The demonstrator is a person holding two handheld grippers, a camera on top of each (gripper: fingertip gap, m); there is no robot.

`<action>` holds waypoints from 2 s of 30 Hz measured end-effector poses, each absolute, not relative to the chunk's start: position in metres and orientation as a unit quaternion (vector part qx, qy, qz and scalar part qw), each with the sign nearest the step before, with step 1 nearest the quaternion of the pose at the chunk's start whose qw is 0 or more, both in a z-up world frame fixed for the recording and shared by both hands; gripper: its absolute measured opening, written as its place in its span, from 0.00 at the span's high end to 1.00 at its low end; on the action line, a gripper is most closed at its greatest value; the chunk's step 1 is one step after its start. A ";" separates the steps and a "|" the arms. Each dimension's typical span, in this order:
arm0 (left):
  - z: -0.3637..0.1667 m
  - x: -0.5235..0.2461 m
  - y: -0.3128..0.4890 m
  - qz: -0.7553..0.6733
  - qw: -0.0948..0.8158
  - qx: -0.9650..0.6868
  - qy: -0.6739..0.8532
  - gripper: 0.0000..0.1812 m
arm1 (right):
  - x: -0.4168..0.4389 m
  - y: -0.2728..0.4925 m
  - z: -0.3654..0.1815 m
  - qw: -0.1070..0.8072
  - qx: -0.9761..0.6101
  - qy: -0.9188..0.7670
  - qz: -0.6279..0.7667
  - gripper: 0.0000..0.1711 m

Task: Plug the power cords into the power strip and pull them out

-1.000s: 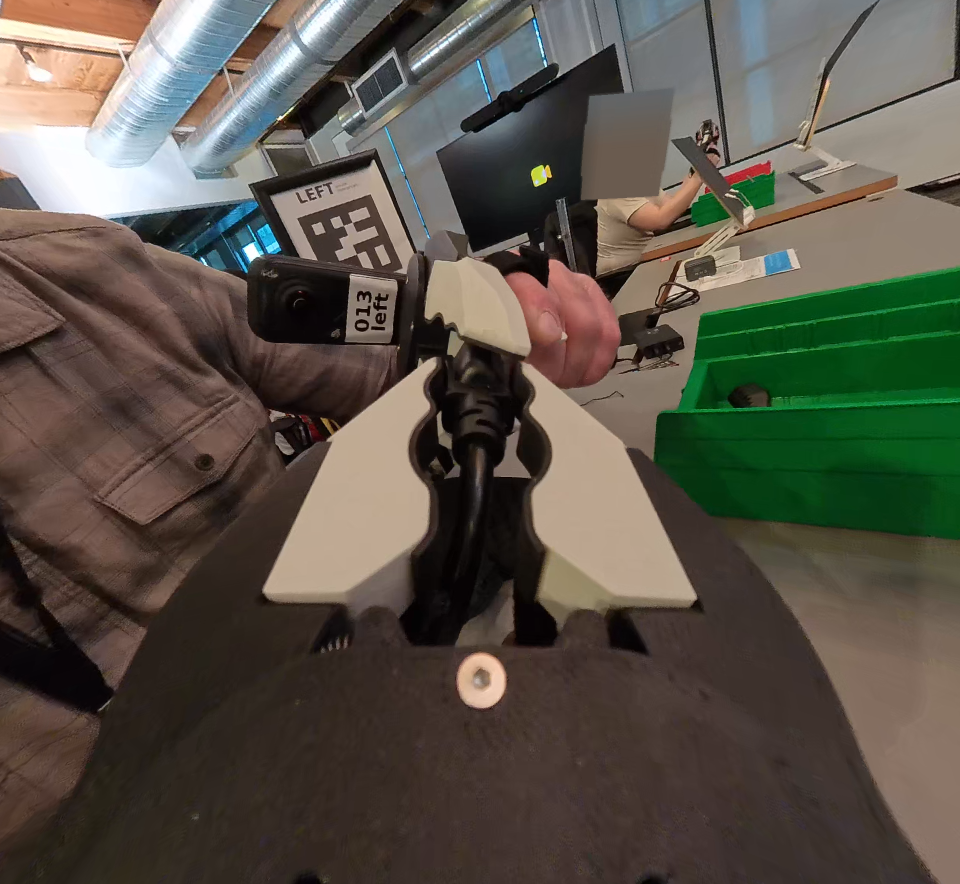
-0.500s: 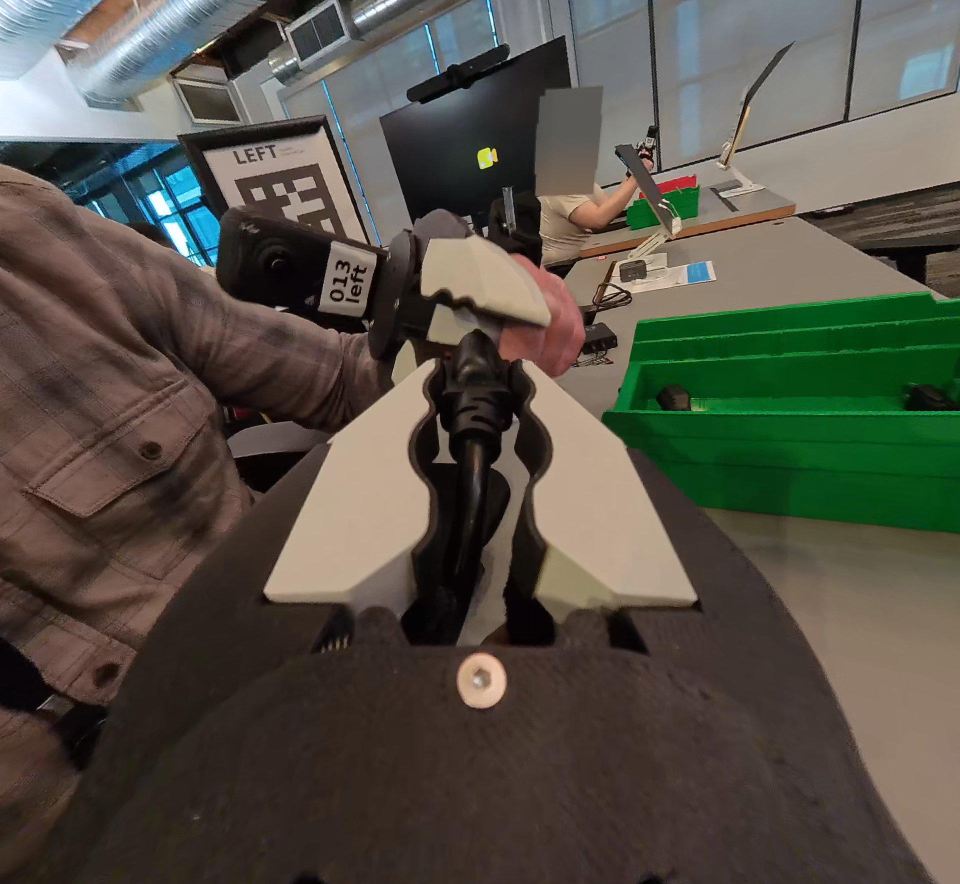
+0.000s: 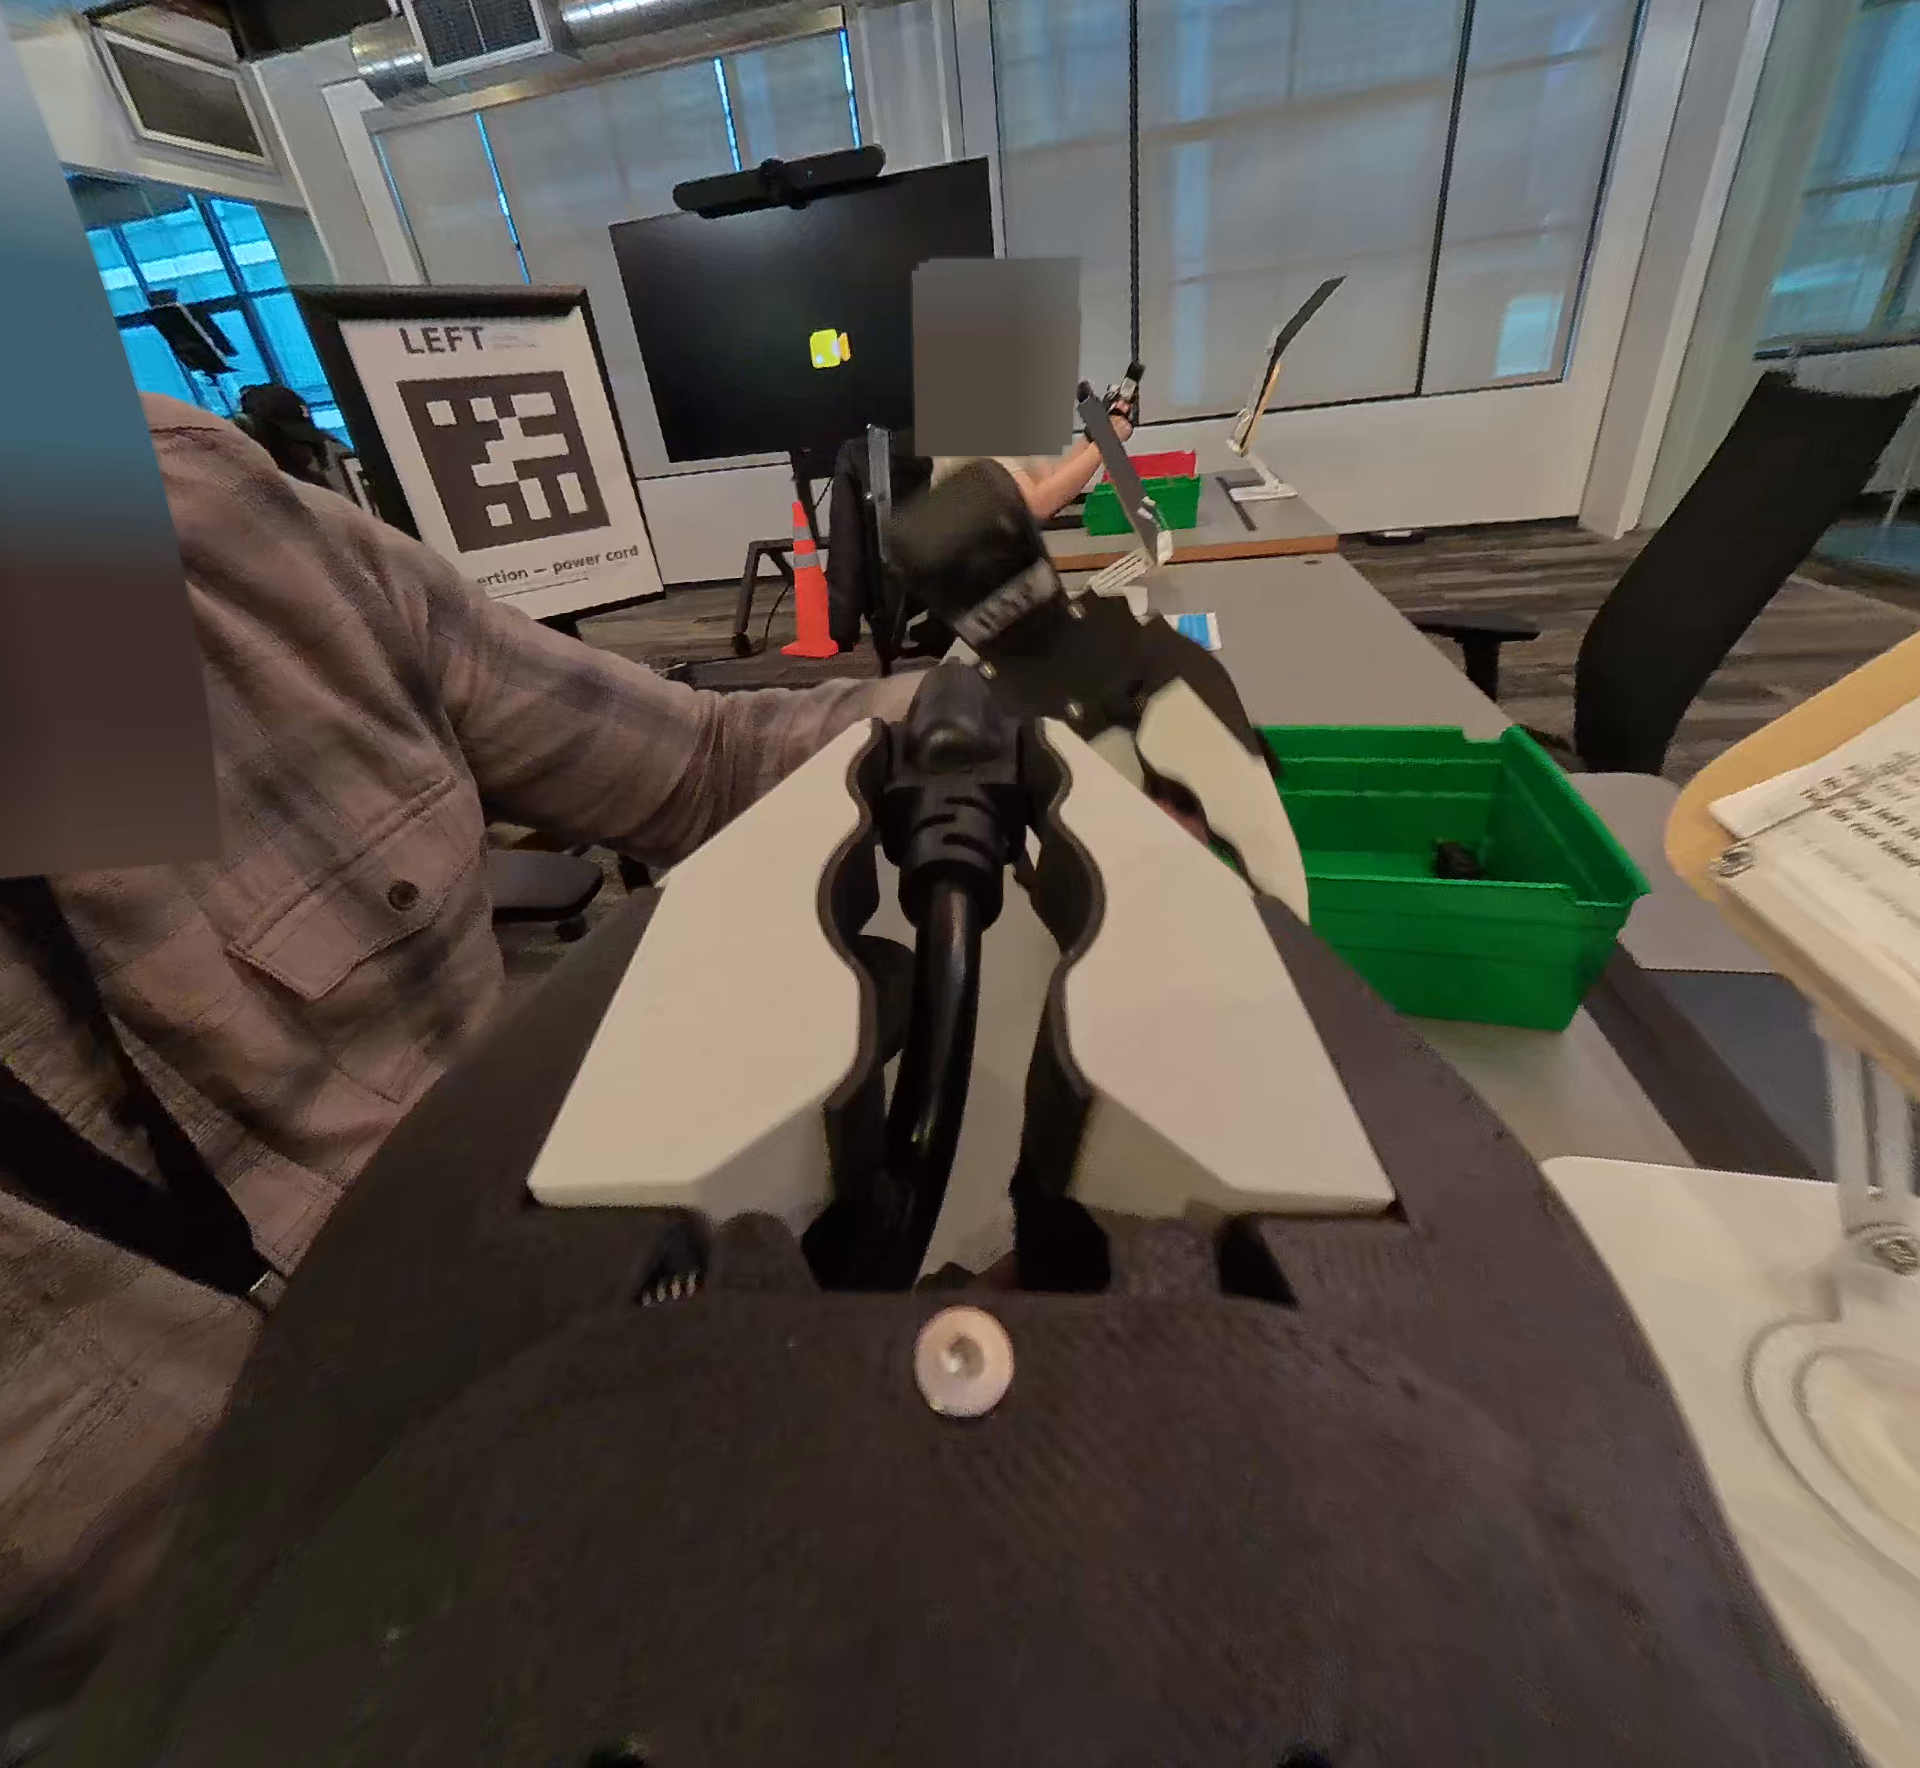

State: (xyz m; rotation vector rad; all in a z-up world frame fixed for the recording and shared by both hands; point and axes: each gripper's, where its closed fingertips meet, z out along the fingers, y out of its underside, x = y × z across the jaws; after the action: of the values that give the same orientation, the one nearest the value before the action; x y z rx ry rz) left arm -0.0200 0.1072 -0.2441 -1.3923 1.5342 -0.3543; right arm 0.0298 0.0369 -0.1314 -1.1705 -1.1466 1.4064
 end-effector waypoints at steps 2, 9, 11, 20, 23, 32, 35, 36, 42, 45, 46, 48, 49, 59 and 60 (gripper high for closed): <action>-0.266 0.003 0.111 -0.184 0.445 -0.586 0.651 0.79 | 0.042 0.038 -0.126 0.482 -0.479 -0.463 0.569 0.87; -0.357 0.044 0.130 -0.202 0.280 -0.627 0.698 0.77 | 0.057 0.049 -0.130 0.489 -0.489 -0.451 0.565 0.87; -0.372 0.047 0.130 -0.199 0.263 -0.625 0.707 0.75 | 0.059 0.052 -0.133 0.488 -0.492 -0.447 0.565 0.87; -0.401 0.052 0.130 -0.235 0.254 -0.651 0.675 0.85 | 0.066 0.057 -0.134 0.493 -0.495 -0.441 0.563 0.87; -0.395 0.050 0.121 -0.281 0.236 -0.649 0.666 0.76 | 0.066 0.059 -0.136 0.492 -0.497 -0.441 0.563 0.87; -0.408 0.049 0.098 -0.338 0.149 -0.666 0.648 0.75 | 0.062 0.060 -0.139 0.487 -0.497 -0.442 0.566 0.87; -0.409 0.052 0.096 -0.348 0.146 -0.666 0.644 0.78 | 0.063 0.061 -0.139 0.488 -0.497 -0.441 0.566 0.87; -0.409 0.052 0.095 -0.349 0.146 -0.666 0.643 0.78 | 0.063 0.061 -0.139 0.489 -0.497 -0.440 0.566 0.87; -0.412 0.055 0.094 -0.256 0.215 -0.647 0.685 0.78 | 0.061 0.060 -0.141 0.487 -0.499 -0.445 0.562 0.87; -0.415 0.055 0.093 -0.165 0.271 -0.620 0.718 0.77 | 0.059 0.060 -0.143 0.487 -0.504 -0.453 0.551 0.87; -0.416 0.055 0.094 -0.135 0.292 -0.610 0.725 0.77 | 0.059 0.060 -0.145 0.487 -0.507 -0.457 0.544 0.87; -0.417 0.057 0.095 -0.100 0.325 -0.599 0.725 0.77 | 0.057 0.061 -0.150 0.487 -0.516 -0.465 0.530 0.87; -0.417 0.059 0.096 -0.096 0.339 -0.599 0.719 0.77 | 0.056 0.062 -0.152 0.487 -0.521 -0.467 0.523 0.87; -0.417 0.066 0.100 -0.112 0.397 -0.595 0.689 0.77 | 0.053 0.066 -0.160 0.505 -0.540 -0.489 0.463 0.87; -0.417 0.066 0.100 -0.111 0.399 -0.594 0.690 0.77 | 0.053 0.067 -0.160 0.510 -0.540 -0.492 0.454 0.87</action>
State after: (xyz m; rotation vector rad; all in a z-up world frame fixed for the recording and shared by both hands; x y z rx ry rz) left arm 0.0658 0.1004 -0.4174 -1.5046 1.7454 -0.2819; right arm 0.0526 0.0666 -0.1602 -1.3012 -1.1845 1.0933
